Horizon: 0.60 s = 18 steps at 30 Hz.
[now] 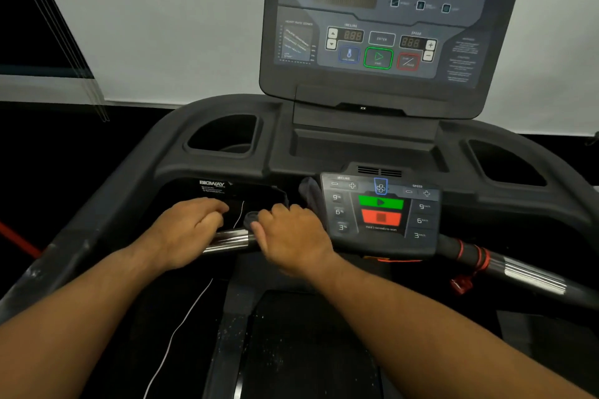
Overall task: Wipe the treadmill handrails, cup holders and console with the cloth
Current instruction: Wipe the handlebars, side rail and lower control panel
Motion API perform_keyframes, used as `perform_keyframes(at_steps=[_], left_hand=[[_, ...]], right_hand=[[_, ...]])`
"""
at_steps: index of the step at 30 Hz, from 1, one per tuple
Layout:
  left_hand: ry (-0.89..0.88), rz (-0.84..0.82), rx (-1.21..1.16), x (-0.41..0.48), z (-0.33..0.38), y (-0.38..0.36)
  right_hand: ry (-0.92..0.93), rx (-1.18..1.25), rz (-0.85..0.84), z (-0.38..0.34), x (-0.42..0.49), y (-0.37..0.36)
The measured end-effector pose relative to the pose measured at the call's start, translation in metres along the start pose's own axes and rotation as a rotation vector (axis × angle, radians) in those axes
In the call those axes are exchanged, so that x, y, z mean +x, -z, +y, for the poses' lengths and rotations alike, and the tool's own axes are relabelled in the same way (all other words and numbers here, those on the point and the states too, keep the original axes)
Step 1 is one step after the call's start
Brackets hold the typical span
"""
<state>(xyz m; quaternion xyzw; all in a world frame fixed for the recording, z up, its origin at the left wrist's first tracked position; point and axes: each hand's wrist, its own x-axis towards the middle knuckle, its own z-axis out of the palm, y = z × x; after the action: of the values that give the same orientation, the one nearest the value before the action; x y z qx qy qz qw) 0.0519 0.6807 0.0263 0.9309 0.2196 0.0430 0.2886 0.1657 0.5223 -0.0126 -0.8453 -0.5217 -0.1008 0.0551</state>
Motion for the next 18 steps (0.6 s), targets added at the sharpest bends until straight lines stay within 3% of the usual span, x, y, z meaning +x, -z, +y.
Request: perform_keyframes(at_steps=[5, 9, 15, 18], left_hand=[[-0.028, -0.152, 0.225, 0.009, 0.011, -0.007], [-0.047, -0.288, 0.376, 0.016, 0.015, -0.010], [-0.031, -0.246, 0.481, 0.022, 0.017, -0.019], [0.001, -0.202, 0.504, 0.022, 0.018, -0.023]], right_hand=[[0.189, -0.140, 0.002, 0.017, -0.027, -0.018], [0.144, -0.099, -0.116, 0.020, -0.008, 0.006], [0.032, -0.015, -0.266, 0.013, 0.027, 0.026], [-0.014, 0.073, -0.099, 0.010, 0.013, 0.014]])
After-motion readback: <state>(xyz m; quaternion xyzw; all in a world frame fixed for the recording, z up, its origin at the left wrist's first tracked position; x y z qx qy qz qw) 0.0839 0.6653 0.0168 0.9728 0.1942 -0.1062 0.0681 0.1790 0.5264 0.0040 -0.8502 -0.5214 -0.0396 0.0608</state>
